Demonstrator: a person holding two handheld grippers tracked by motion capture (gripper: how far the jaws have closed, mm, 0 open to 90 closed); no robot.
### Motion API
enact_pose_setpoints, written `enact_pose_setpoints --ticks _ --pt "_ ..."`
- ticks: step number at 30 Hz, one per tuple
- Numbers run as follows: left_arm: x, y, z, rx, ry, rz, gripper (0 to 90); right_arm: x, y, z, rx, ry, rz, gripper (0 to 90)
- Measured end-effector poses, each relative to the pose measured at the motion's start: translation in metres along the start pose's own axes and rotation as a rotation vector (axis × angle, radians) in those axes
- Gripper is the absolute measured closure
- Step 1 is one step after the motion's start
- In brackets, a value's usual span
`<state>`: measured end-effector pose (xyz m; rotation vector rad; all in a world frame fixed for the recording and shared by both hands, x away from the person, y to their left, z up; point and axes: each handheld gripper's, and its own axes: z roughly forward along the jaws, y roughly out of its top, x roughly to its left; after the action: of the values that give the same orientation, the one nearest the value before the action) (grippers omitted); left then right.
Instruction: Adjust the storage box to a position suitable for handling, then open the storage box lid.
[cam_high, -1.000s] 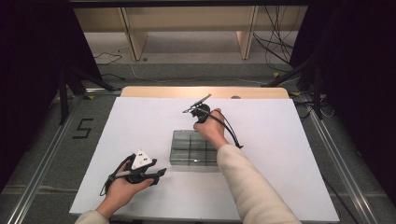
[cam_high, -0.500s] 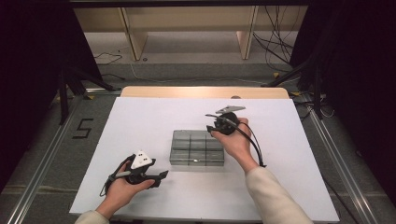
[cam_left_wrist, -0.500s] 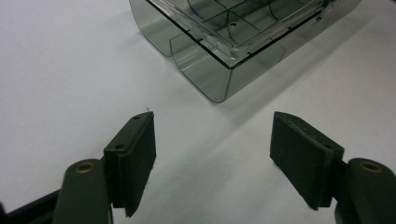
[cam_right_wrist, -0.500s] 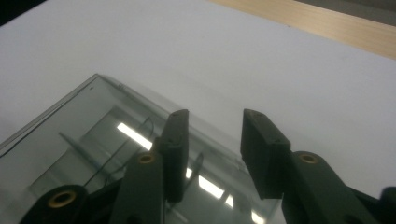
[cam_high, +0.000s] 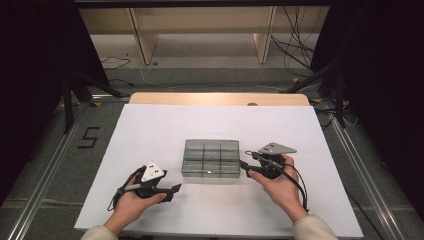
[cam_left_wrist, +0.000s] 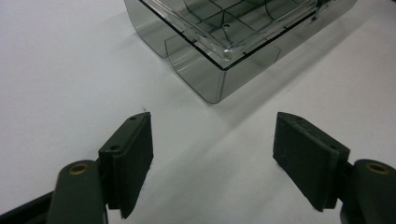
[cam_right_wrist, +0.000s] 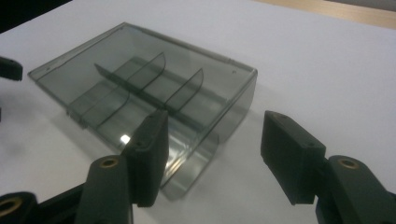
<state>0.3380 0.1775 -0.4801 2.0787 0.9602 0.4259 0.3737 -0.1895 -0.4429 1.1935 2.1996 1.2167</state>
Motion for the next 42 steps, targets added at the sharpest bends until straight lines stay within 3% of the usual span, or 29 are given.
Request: enact_pose_setpoints --ticks 7,11,18,21,26,37,42 --pt "0.0 0.0 0.0 -0.007 0.004 -0.004 28.8 0.002 -0.011 -0.011 -0.018 0.003 -0.009 41.9" --pt "0.001 0.0 -0.001 -0.013 -0.003 -0.018 28.7 0.01 -0.021 -0.018 -0.01 0.031 -0.023 44.7" --pt "0.002 -0.001 -0.002 -0.01 -0.015 -0.02 32.1 0.014 -0.033 -0.021 0.041 0.055 -0.037 80.7" --pt "0.001 -0.001 -0.003 -0.01 -0.009 -0.021 36.1 0.015 -0.036 -0.018 0.07 0.064 -0.041 90.0" --pt "0.001 0.0 -0.004 -0.011 -0.002 -0.019 42.0 0.016 -0.04 -0.011 0.099 0.083 -0.045 90.0" --pt "-0.002 0.002 -0.003 -0.017 -0.007 -0.001 53.1 0.019 -0.036 0.003 0.082 0.095 -0.063 90.0" --pt "-0.001 0.003 -0.003 -0.019 -0.015 0.004 59.5 0.018 -0.035 0.004 0.075 0.097 -0.047 90.0"
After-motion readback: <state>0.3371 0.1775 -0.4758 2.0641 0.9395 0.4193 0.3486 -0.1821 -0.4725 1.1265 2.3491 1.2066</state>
